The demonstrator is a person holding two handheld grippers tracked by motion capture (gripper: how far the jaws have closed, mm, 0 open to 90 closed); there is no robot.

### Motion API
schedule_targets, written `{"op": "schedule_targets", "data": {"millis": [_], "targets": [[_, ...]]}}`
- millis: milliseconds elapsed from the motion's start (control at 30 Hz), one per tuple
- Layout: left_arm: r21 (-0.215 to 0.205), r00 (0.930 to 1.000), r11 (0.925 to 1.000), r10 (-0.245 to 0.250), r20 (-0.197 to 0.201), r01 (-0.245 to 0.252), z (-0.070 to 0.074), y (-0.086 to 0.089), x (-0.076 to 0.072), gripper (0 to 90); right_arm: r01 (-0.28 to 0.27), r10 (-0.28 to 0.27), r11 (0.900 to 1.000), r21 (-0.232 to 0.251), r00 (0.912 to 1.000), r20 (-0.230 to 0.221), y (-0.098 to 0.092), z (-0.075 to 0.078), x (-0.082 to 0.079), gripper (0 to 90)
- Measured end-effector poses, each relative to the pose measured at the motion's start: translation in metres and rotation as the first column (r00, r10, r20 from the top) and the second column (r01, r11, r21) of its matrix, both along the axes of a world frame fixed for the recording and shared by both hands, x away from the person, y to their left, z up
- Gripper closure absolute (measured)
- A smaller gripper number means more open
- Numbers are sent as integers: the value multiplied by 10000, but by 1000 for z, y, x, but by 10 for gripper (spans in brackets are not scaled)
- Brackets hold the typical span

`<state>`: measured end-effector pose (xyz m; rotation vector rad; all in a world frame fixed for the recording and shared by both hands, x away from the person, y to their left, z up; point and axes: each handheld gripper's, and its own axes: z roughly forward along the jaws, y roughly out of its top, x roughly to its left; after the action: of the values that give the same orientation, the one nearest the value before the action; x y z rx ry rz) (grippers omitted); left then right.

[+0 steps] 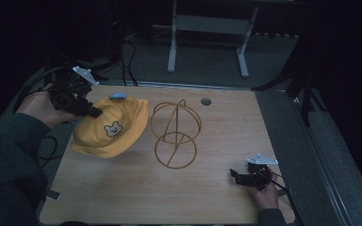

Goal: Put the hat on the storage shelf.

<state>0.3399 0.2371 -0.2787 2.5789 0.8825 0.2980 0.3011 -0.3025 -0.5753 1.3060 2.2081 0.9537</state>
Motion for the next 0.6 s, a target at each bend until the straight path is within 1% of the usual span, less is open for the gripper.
{"op": "schedule_targets", "data": {"millis": [167,500,600], "targets": [[9,9999,9999,-165,-3,165,5,-1,-2,806,8,-8,10000,12,10000,-3,0,0,0,138],[-344,9988,9983,-458,197,465,18,-2,-5,805,12,-12,10000,17,10000,10,0,0,0,138],[-325,9984,9982,-505,251,514,22,-4,-5,803,12,-12,10000,17,10000,9,0,0,0,138]]}}
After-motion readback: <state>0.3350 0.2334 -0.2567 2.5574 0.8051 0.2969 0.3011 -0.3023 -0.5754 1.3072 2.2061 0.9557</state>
